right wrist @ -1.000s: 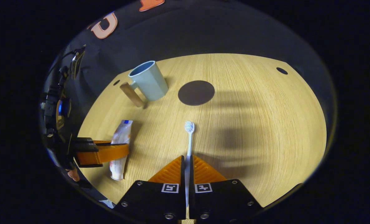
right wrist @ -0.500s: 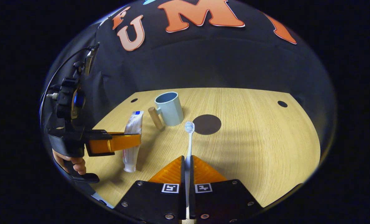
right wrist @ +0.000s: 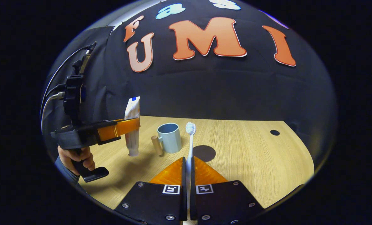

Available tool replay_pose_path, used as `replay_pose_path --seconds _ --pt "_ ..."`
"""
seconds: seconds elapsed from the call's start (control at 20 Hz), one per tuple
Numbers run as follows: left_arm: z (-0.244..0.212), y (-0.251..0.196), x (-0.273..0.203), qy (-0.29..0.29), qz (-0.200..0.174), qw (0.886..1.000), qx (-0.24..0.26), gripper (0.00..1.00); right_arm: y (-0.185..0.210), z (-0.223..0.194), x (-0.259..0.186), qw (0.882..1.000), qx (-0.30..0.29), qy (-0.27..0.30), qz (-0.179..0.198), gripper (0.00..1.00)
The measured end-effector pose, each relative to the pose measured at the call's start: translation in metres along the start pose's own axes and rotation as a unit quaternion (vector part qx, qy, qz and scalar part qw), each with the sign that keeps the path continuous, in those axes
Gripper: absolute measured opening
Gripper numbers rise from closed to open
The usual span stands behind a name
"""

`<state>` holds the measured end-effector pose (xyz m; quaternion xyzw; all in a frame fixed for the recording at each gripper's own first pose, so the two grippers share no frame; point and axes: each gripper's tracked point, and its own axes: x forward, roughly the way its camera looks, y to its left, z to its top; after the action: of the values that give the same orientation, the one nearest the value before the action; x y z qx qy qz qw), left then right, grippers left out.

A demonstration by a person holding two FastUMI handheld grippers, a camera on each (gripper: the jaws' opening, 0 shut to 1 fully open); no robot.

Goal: Put the toothbrush and toothpaste on the desktop into the cup, then pick up the cup and place it on the coaster on the desktop.

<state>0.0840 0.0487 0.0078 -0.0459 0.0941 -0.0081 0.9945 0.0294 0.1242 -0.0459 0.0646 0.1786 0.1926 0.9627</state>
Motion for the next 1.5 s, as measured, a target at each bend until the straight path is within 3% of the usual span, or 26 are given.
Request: replay_pose_path --seconds 0.3,0.75,1.1,1.5 --pt "0.044 0.003 0.022 -0.103 -0.007 0.994 -0.023 0.09 0.006 0.018 0.017 0.999 0.018 -0.027 0.022 0.04" --pt "0.068 0.014 0.076 -0.177 -0.025 0.982 -0.056 0.09 -0.001 0.070 0.038 0.995 -0.015 -0.100 0.017 0.04" --pt "0.035 0.006 0.116 -0.156 -0.046 0.984 -0.079 0.09 -0.013 0.083 0.058 0.992 0.031 -0.123 0.021 0.04" --pt "0.003 0.007 0.129 -0.110 -0.045 0.990 -0.078 0.10 -0.014 0.103 0.074 0.989 0.021 -0.148 0.015 0.04"
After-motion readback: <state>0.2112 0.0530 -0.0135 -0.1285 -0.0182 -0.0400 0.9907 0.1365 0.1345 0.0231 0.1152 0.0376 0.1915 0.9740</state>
